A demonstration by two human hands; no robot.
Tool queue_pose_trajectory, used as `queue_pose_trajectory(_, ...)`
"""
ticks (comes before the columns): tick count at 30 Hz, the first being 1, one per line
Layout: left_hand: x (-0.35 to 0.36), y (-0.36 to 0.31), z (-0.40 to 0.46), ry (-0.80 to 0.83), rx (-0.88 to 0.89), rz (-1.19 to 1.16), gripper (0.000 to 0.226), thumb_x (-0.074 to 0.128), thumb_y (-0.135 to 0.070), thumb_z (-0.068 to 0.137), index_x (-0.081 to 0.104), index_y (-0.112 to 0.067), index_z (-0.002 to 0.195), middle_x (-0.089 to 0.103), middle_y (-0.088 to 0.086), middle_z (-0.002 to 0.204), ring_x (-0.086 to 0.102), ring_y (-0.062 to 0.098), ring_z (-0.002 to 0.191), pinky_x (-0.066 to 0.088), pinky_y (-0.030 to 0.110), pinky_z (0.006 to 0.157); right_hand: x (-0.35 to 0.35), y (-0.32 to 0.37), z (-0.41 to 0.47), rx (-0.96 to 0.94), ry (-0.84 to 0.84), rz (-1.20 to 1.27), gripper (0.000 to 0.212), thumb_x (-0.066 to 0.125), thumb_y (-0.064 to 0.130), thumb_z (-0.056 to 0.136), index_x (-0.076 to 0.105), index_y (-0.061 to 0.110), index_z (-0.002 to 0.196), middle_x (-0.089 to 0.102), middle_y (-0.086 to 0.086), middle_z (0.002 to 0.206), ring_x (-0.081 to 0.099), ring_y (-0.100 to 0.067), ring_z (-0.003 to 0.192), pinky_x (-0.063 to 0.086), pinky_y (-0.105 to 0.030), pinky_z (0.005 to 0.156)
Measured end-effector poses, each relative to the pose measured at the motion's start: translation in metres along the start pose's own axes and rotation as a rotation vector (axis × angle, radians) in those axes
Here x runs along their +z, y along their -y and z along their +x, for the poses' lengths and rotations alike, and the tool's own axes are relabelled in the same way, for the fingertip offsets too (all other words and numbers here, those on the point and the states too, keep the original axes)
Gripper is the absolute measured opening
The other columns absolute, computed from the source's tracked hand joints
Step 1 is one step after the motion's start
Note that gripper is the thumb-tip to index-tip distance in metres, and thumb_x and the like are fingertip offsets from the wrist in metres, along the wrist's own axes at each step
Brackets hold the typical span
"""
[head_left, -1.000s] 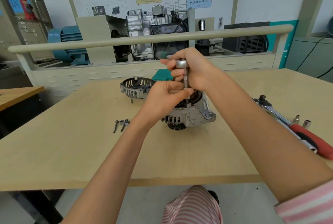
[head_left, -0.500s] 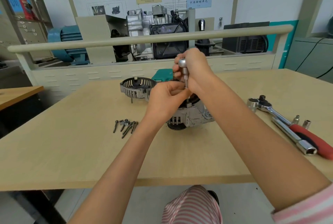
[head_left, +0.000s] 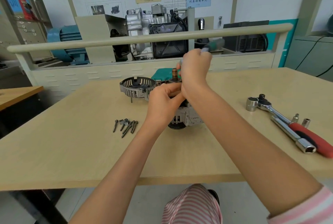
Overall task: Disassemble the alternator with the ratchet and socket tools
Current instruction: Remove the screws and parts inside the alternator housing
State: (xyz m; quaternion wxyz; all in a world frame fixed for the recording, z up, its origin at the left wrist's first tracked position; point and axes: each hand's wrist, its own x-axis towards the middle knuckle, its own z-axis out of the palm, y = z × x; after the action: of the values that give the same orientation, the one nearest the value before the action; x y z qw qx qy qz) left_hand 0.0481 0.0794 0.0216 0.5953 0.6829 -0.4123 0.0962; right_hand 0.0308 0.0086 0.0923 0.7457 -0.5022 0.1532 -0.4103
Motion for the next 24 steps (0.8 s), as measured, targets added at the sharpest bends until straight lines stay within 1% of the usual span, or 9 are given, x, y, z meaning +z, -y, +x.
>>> queue_pose_trajectory(2,0.000,0.000,0.000,0.002,-0.010,-0.017,0.015,0.064,-0.007,0.086,0.073,-0.009,0.097,0.072,-0.006,0.082,0.064,-0.006,0.074,0.047,0.012,0.069,-0.001,0.004,0.003,0.090,0.062,0.017,0.027,0.022,0.004,0.096,0.039,0.010,0.116,0.046,-0.006,0.079,0.042,-0.010,0.050,0.030,-0.014,0.033)
queue_pose_trajectory(5,-0.004,-0.002,0.000,0.032,-0.028,-0.060,0.010,0.065,-0.013,0.086,0.073,-0.019,0.088,0.071,-0.012,0.071,0.064,-0.005,0.069,0.046,0.008,0.065,-0.008,0.019,0.009,0.355,0.405,-0.118,0.021,0.026,0.007,0.093,0.045,0.010,0.085,0.042,0.002,0.056,0.035,-0.006,0.033,0.021,-0.015,0.034)
queue_pose_trajectory(8,-0.006,-0.004,-0.001,0.068,-0.037,-0.091,0.014,0.063,-0.016,0.088,0.070,-0.028,0.089,0.071,-0.018,0.075,0.066,-0.004,0.078,0.045,0.007,0.067,-0.015,0.024,0.013,0.458,0.603,-0.052,0.021,0.028,0.009,0.096,0.047,0.011,0.086,0.042,0.007,0.048,0.033,-0.003,0.033,0.021,-0.013,0.034)
queue_pose_trajectory(11,-0.004,-0.004,0.000,0.038,-0.049,-0.086,0.013,0.065,-0.016,0.087,0.070,-0.029,0.088,0.070,-0.018,0.078,0.067,-0.002,0.080,0.048,0.009,0.071,-0.016,0.025,0.011,0.461,0.544,0.006,0.025,0.027,0.009,0.096,0.046,0.012,0.080,0.041,0.006,0.048,0.033,-0.004,0.033,0.022,-0.014,0.034)
queue_pose_trajectory(13,-0.001,-0.003,0.001,0.013,-0.064,-0.096,0.014,0.067,-0.014,0.085,0.071,-0.026,0.090,0.070,-0.017,0.079,0.068,-0.001,0.080,0.049,0.010,0.072,-0.013,0.019,0.008,0.340,0.346,0.017,0.026,0.027,0.006,0.094,0.045,0.010,0.076,0.041,0.001,0.055,0.035,-0.007,0.037,0.023,-0.015,0.034)
queue_pose_trajectory(15,0.000,-0.002,0.002,0.003,-0.071,-0.095,0.014,0.068,-0.012,0.084,0.072,-0.019,0.096,0.070,-0.015,0.080,0.068,-0.001,0.081,0.050,0.011,0.072,-0.010,0.011,0.002,0.125,0.068,0.003,0.021,0.025,0.002,0.093,0.046,0.004,0.094,0.046,-0.005,0.067,0.042,-0.011,0.049,0.028,-0.016,0.034)
queue_pose_trajectory(17,0.000,-0.002,0.001,0.008,-0.070,-0.095,0.017,0.066,-0.011,0.085,0.072,-0.014,0.100,0.071,-0.012,0.083,0.068,0.000,0.082,0.050,0.012,0.072,-0.008,0.003,0.001,-0.012,-0.064,0.023,0.028,0.023,0.005,0.097,0.038,0.001,0.120,0.049,-0.010,0.087,0.047,-0.012,0.061,0.035,-0.012,0.037)
queue_pose_trajectory(19,-0.001,-0.003,0.000,0.017,-0.065,-0.096,0.015,0.066,-0.010,0.085,0.072,-0.014,0.098,0.071,-0.011,0.081,0.068,0.001,0.081,0.050,0.011,0.071,-0.007,0.004,0.002,0.011,-0.017,0.006,0.033,0.023,0.005,0.097,0.036,0.003,0.127,0.049,-0.009,0.083,0.045,-0.011,0.057,0.033,-0.014,0.035)
queue_pose_trajectory(24,-0.003,-0.007,0.001,0.064,-0.092,-0.139,0.015,0.063,-0.009,0.087,0.071,-0.013,0.100,0.072,-0.007,0.083,0.067,-0.001,0.081,0.047,0.007,0.070,-0.010,0.022,0.008,0.320,0.415,-0.152,0.022,0.028,0.006,0.094,0.047,0.010,0.084,0.044,0.002,0.055,0.038,-0.007,0.037,0.024,-0.018,0.038)
